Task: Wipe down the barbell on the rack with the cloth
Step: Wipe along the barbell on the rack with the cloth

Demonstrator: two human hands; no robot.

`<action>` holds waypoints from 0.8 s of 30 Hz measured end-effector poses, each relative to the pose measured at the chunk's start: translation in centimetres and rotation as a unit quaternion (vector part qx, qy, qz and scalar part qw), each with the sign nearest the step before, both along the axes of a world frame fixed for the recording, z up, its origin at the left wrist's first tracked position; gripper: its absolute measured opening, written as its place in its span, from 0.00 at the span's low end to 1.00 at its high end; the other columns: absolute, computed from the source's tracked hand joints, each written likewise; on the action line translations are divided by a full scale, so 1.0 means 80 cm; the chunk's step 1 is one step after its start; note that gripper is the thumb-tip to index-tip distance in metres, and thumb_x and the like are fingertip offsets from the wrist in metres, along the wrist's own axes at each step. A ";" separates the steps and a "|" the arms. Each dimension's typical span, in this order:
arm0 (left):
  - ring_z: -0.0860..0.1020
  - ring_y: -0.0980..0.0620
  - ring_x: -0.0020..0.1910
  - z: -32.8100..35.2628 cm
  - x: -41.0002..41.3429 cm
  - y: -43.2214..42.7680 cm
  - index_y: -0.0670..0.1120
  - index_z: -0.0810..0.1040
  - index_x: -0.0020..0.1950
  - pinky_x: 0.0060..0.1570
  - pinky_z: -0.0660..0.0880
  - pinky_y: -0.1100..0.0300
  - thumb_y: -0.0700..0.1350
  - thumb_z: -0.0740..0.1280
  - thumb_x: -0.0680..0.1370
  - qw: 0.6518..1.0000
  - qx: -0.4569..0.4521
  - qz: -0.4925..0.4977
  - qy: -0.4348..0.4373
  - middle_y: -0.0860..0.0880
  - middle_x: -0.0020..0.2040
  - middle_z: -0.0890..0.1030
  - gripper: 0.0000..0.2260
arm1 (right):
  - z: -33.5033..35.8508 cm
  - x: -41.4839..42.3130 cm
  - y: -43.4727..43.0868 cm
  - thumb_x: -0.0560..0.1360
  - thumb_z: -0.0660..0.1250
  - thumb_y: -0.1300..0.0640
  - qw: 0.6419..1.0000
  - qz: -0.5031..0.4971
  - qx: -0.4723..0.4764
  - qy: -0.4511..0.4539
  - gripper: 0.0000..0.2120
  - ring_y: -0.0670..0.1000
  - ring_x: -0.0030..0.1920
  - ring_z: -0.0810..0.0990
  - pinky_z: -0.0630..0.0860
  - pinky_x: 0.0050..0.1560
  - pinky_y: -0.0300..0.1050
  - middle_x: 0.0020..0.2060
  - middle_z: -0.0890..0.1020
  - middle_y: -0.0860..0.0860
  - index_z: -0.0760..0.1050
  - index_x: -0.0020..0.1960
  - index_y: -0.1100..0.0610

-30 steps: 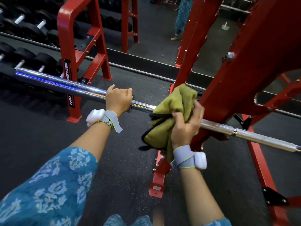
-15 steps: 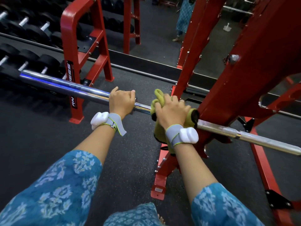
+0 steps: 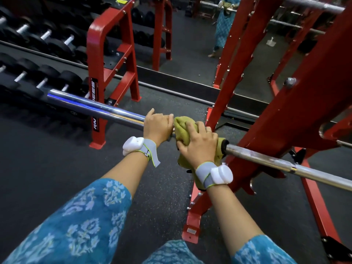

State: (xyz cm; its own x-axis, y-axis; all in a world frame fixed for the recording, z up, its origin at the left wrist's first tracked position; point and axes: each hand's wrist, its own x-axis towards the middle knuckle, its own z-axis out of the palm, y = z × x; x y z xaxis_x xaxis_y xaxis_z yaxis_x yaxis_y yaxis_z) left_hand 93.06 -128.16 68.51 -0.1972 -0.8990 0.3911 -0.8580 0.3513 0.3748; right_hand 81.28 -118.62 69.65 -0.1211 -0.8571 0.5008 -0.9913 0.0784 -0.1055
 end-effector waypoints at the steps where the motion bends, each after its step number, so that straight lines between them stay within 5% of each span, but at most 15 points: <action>1: 0.81 0.44 0.32 -0.001 0.001 -0.002 0.41 0.80 0.27 0.57 0.73 0.48 0.47 0.50 0.77 1.000 0.005 -0.017 -0.012 0.41 0.26 0.78 0.25 | 0.002 0.002 0.002 0.61 0.60 0.41 1.000 -0.002 0.000 -0.015 0.26 0.60 0.39 0.77 0.71 0.39 0.51 0.43 0.78 0.56 0.79 0.54 0.53; 3: 0.82 0.44 0.46 0.002 0.001 -0.005 0.40 0.83 0.37 0.64 0.66 0.49 0.49 0.46 0.77 0.997 0.019 -0.062 -0.034 0.40 0.36 0.83 0.27 | 0.016 0.001 0.004 0.63 0.64 0.44 0.995 -0.006 0.026 -0.097 0.24 0.62 0.46 0.76 0.71 0.44 0.53 0.47 0.78 0.55 0.78 0.57 0.52; 5: 0.72 0.44 0.66 0.007 0.009 -0.010 0.40 0.80 0.55 0.70 0.53 0.51 0.49 0.44 0.80 0.993 0.039 -0.106 -0.015 0.41 0.56 0.81 0.26 | 0.033 0.000 0.007 0.67 0.66 0.47 0.974 -0.005 0.066 -0.215 0.22 0.60 0.53 0.75 0.70 0.50 0.52 0.51 0.76 0.54 0.75 0.60 0.52; 9: 0.63 0.40 0.71 0.012 0.051 -0.009 0.37 0.74 0.64 0.71 0.50 0.50 0.46 0.49 0.81 0.991 0.030 -0.122 0.051 0.40 0.65 0.74 0.21 | 0.060 0.018 0.004 0.65 0.65 0.49 0.930 0.041 0.008 -0.366 0.22 0.57 0.53 0.76 0.72 0.52 0.48 0.50 0.78 0.54 0.75 0.58 0.53; 13: 0.62 0.40 0.72 -0.001 0.098 -0.010 0.37 0.71 0.67 0.72 0.49 0.51 0.44 0.52 0.82 0.993 0.031 -0.071 0.088 0.39 0.68 0.72 0.18 | 0.063 0.054 -0.023 0.68 0.68 0.49 0.951 0.054 0.039 -0.301 0.25 0.59 0.58 0.73 0.71 0.58 0.56 0.56 0.76 0.53 0.72 0.64 0.51; 17: 0.61 0.43 0.73 -0.013 0.129 -0.011 0.37 0.70 0.69 0.73 0.49 0.53 0.43 0.54 0.83 0.994 0.029 -0.040 0.102 0.41 0.70 0.70 0.17 | 0.044 0.079 -0.047 0.72 0.65 0.42 0.984 -0.002 0.134 -0.121 0.27 0.60 0.60 0.69 0.66 0.57 0.54 0.61 0.72 0.50 0.65 0.69 0.45; 24: 0.64 0.44 0.72 -0.012 0.142 -0.027 0.36 0.70 0.69 0.72 0.47 0.56 0.46 0.52 0.80 0.991 -0.005 -0.040 0.125 0.41 0.69 0.70 0.21 | 0.042 0.081 -0.075 0.72 0.63 0.40 0.987 -0.030 0.118 -0.105 0.22 0.60 0.58 0.69 0.64 0.54 0.53 0.55 0.76 0.51 0.71 0.61 0.50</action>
State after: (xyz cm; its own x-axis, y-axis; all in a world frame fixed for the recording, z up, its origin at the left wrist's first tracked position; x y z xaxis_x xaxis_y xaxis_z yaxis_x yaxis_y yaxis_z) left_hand 104.41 -130.34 67.54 -0.1626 -0.8801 0.4461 -0.7080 0.4190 0.5685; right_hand 87.75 -124.58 73.00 -0.2540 -0.9354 0.2459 -0.9428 0.1826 -0.2790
